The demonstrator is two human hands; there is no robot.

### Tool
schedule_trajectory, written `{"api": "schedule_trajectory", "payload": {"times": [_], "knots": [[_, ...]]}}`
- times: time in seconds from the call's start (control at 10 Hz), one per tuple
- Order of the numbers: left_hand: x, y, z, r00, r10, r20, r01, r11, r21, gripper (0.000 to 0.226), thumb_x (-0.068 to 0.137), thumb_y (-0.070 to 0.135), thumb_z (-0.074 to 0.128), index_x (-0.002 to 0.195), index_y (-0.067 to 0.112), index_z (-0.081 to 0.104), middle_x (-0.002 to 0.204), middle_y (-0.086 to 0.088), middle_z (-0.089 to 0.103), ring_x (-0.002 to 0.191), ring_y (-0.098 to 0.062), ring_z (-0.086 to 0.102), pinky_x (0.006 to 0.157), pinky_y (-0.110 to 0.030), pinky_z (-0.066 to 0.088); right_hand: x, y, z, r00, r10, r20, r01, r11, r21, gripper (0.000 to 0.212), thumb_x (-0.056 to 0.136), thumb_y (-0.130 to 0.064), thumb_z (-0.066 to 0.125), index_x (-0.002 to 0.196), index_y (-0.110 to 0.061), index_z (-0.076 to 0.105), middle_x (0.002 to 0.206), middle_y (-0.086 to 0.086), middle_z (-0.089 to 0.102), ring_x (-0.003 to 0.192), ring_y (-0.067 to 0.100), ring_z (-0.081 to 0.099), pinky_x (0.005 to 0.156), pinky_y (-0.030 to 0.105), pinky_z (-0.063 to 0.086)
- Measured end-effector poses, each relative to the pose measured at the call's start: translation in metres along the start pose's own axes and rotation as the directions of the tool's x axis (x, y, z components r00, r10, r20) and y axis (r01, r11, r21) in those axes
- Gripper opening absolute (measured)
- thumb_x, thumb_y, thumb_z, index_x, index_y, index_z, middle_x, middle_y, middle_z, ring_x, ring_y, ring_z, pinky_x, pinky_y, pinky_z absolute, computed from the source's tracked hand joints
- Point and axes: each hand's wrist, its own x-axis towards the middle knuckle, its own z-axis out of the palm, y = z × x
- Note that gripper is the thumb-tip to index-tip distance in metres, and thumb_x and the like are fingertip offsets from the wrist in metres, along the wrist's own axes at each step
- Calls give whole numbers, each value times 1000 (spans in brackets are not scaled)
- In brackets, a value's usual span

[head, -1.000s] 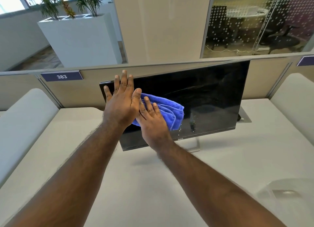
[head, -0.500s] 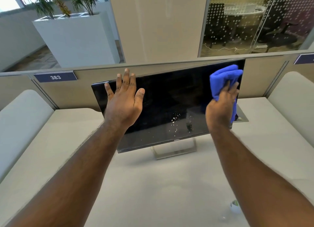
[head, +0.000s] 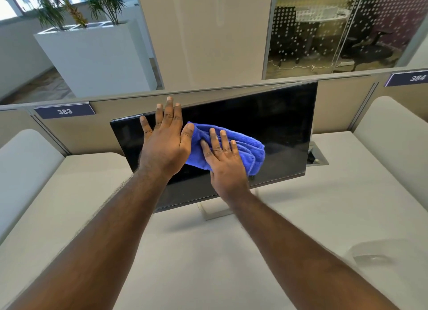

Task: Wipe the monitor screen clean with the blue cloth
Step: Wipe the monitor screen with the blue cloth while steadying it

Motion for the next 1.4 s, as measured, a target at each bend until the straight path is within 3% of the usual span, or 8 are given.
{"api": "schedule_trajectory", "payload": {"times": [0.2,0.4,0.6,0.8,1.0,1.1,1.2,1.4], "knots": [[1,-1,1,1000,-2,1,2,1000,-1,67,99,54,7,157,22,-4,164,4,-15,148,-15,-19,114,-46,-21,15,74,-29,937,337,-92,-340,940,-16,73,86,3,50,152,-12,24,159,15,22,146,37,21,116,51,24],[4,7,4,1000,1,14,-1,1000,5,66,100,54,8,157,22,-5,164,4,-15,147,-15,-21,115,-48,-20,17,147,-58,721,677,-150,-648,734,202,64,92,3,34,154,-7,19,161,16,17,149,34,13,120,50,17],[7,28,5,999,6,35,-5,1000,-16,64,102,51,11,156,21,-5,164,3,-16,149,-17,-19,117,-51,-17,28,112,-58,844,506,-178,-494,862,108,60,93,-5,38,151,-4,23,158,22,19,147,38,17,120,46,20],[11,45,6,1000,-13,28,14,1000,-7,63,103,46,17,157,17,1,165,2,-10,151,-19,-13,119,-53,-12,29,57,-42,989,120,-84,-114,991,76,68,86,1,53,150,-7,29,158,19,23,146,40,17,117,55,23],[13,43,8,999,-8,38,9,999,-37,63,103,48,14,157,20,-2,164,3,-14,149,-17,-17,118,-52,-15,29,108,-56,953,275,-128,-276,961,10,67,91,2,43,153,-12,22,161,15,16,148,33,14,120,48,16],[14,43,10,999,-8,44,10,1000,-29,64,102,51,12,156,20,-4,164,3,-16,148,-17,-19,117,-51,-17,36,144,-67,872,452,-187,-442,892,96,60,96,-1,35,153,-8,18,160,17,16,148,33,15,120,45,18],[16,45,12,999,-6,47,8,1000,-27,64,102,51,12,156,21,-5,163,3,-18,148,-17,-21,117,-51,-17,14,161,-63,887,441,-134,-447,894,-17,57,99,-5,29,153,-4,12,160,21,15,148,34,15,119,45,22],[19,47,14,999,-6,48,6,1000,-11,65,102,52,12,156,21,-6,164,3,-18,148,-18,-20,117,-52,-17,-42,156,-45,857,515,21,-506,832,226,76,86,-3,54,153,-11,18,161,13,13,149,29,10,118,52,21]]}}
